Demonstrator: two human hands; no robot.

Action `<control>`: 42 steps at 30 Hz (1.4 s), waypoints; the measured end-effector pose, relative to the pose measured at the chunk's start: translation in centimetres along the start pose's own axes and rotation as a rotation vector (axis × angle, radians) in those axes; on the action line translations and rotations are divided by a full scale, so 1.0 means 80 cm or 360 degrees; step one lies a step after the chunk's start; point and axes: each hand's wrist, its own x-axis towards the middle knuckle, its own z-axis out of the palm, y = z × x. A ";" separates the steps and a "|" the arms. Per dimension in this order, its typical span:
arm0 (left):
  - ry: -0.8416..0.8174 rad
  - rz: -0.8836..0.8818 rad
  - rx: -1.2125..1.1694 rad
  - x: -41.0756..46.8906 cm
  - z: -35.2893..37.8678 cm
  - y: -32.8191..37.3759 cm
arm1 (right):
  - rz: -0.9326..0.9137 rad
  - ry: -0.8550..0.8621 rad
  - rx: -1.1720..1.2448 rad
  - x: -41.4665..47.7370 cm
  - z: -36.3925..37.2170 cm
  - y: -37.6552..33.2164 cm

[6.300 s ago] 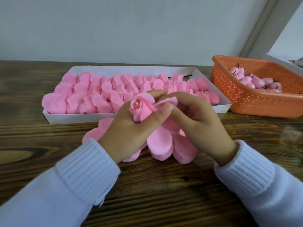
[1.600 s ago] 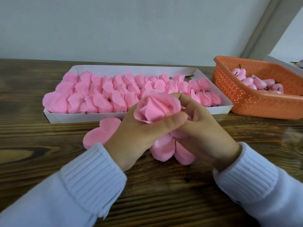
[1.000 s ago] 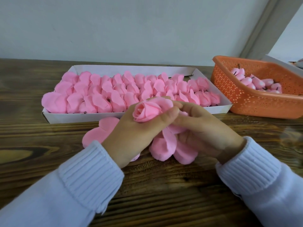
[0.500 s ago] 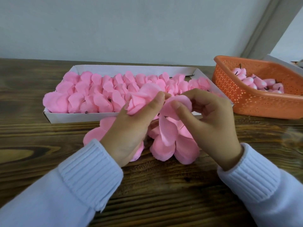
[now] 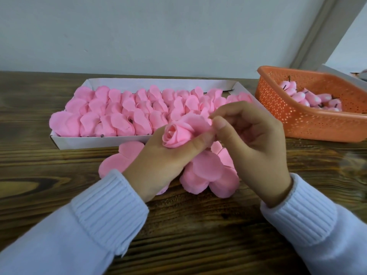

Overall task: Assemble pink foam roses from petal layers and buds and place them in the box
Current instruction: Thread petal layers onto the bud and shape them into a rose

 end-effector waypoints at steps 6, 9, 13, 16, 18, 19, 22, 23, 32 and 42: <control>0.0170 -0.0088 -0.0146 0.008 -0.009 -0.017 | 0.0374 -0.0061 0.0262 0.002 0.002 0.007; 0.0163 -0.0072 -0.0260 0.008 -0.008 -0.014 | 0.0693 -0.0375 0.0628 0.002 0.004 0.011; 0.0116 -0.0064 -0.0336 0.007 -0.006 -0.012 | 0.0814 -0.0523 0.0841 -0.005 0.011 0.013; 0.0076 -0.0066 -0.0361 0.007 -0.003 -0.013 | 0.0887 -0.0381 0.1108 -0.007 0.017 0.012; 0.0051 -0.0032 -0.0344 0.006 -0.003 -0.014 | 0.0925 -0.0378 0.1222 -0.006 0.018 0.013; 0.0010 0.0002 -0.0359 0.006 -0.004 -0.012 | 0.0942 -0.0405 0.1266 -0.005 0.017 0.013; -0.0271 0.0053 -0.0378 0.005 -0.006 -0.006 | 0.1052 -0.0503 0.1311 -0.001 0.012 0.009; -0.0359 0.0055 -0.0407 0.004 -0.006 -0.005 | 0.1099 -0.0535 0.1317 0.001 0.010 0.007; -0.0117 0.0005 -0.0227 0.002 -0.007 -0.007 | 0.1395 -0.0635 0.1339 0.004 0.001 0.010; 0.0475 0.0059 0.0092 0.004 -0.005 -0.006 | 0.0780 -0.0306 0.0249 0.001 0.000 0.016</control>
